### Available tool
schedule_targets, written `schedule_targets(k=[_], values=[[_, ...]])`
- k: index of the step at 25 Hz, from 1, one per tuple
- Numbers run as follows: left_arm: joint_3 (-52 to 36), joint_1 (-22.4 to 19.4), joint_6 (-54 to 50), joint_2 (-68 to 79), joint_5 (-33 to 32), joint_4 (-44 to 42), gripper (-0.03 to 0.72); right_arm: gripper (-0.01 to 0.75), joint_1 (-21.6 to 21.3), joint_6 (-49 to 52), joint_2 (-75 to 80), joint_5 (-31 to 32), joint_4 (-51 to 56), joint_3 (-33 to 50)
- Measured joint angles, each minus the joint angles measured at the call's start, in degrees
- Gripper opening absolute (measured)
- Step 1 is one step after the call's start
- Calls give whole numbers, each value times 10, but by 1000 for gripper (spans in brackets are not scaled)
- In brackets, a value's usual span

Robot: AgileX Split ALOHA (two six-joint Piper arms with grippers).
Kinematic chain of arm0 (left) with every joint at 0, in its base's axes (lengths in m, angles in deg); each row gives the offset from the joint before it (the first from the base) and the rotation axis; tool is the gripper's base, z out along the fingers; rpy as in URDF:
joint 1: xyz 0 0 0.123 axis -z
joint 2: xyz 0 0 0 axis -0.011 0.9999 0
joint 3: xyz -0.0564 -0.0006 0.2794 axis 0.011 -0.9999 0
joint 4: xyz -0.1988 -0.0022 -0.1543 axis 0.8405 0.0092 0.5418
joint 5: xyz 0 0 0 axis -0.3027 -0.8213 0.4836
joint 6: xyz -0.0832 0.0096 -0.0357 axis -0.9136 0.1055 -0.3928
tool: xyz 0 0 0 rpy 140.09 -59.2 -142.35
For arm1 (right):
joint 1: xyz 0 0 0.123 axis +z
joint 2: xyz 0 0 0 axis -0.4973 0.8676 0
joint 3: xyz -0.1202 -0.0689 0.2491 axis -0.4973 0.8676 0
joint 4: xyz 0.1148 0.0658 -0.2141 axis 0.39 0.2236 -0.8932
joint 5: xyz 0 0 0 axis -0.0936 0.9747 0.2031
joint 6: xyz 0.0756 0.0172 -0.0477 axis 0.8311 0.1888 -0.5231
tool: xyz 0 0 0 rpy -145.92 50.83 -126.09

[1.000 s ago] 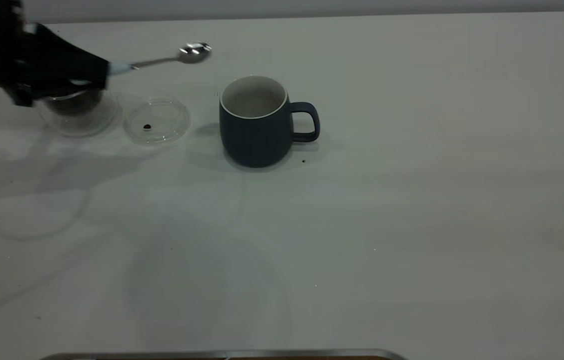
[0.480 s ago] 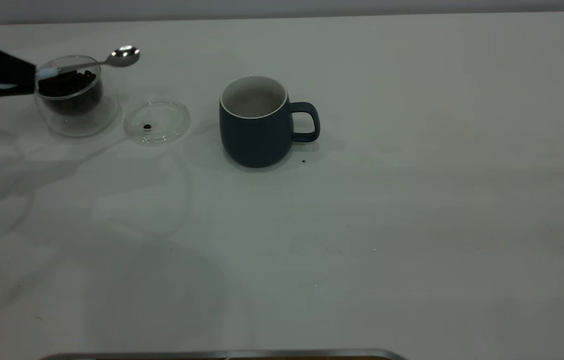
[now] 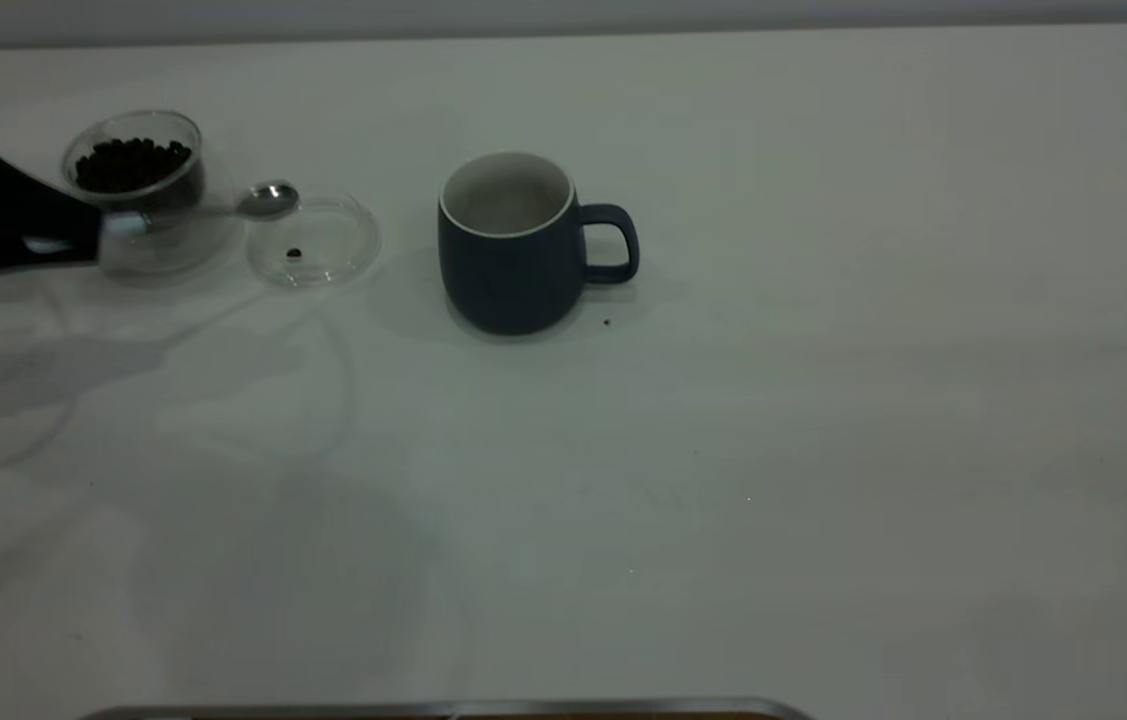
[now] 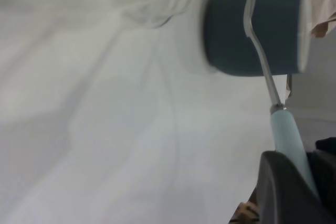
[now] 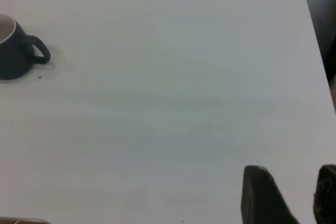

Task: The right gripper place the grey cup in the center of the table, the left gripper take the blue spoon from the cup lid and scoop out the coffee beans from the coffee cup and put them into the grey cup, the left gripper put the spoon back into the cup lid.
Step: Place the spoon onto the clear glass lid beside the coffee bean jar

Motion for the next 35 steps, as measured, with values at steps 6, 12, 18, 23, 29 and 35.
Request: schedule_targets(k=[6, 12, 18, 23, 29, 35], values=[[0, 3, 9, 41, 28, 103, 130, 281, 0, 0, 0, 0, 0, 0], [0, 30, 11, 65, 47, 140, 130, 281, 0, 0, 0, 0, 0, 0], [0, 65, 11, 79, 63, 168, 130, 281, 0, 0, 0, 0, 0, 0], [0, 66, 11, 81, 67, 191, 130, 281, 0, 0, 0, 0, 0, 0], [0, 66, 12, 81, 67, 192, 130, 281, 0, 0, 0, 0, 0, 0], [0, 66, 11, 81, 67, 192, 130, 281, 0, 0, 0, 0, 0, 0]])
